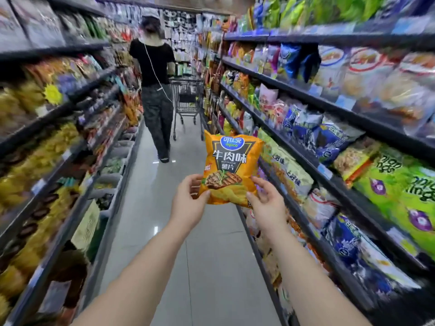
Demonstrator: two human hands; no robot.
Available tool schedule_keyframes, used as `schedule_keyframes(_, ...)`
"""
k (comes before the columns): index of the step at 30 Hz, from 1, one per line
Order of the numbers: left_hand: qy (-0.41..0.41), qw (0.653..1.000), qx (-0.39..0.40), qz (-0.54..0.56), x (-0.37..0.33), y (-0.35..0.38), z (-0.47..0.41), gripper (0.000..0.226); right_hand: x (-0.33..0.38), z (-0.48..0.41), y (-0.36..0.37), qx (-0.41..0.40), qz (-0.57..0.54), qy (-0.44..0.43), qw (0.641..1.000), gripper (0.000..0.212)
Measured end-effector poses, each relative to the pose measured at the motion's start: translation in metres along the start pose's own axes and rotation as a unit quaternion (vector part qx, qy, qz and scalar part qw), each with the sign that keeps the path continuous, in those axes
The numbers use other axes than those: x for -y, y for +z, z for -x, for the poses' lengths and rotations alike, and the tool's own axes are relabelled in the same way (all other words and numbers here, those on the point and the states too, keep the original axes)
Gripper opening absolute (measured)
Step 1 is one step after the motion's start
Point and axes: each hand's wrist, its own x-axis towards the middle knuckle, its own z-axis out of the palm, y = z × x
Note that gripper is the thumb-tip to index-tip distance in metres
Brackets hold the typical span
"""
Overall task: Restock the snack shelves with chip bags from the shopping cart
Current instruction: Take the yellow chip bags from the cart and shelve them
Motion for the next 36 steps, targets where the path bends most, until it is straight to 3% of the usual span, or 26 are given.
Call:
schedule_keyframes(11, 0.074, 0.996, 0.037, -0.013, -0.012, 0.018, -0.267, 0.031, 0.003, -0.243, 0.074, -0.013, 0.001, -0.068, 0.998, 0.038)
schedule_keyframes(21, 0.157, 0.979, 0.112, -0.07, -0.014, 0.056, -0.504, 0.031, 0.009, -0.43, 0.128, -0.133, 0.102, -0.116, 0.979, 0.038)
schedule_keyframes(26, 0.191, 0.96, 0.181, -0.092, -0.035, 0.118, -0.586, 0.031, 0.018, -0.506, 0.106, -0.187, 0.131, -0.115, 0.967, 0.038)
schedule_keyframes(32, 0.202, 0.947, 0.246, -0.045, -0.054, 0.22, -0.656, 0.029, 0.034, -0.582, 0.044, -0.254, 0.205, -0.116, 0.938, 0.028)
schedule_keyframes(36, 0.172, 0.939, 0.298, 0.018, -0.066, 0.296, -0.692, 0.027, 0.04, -0.625, -0.002, -0.299, 0.263, -0.104, 0.911, 0.031)
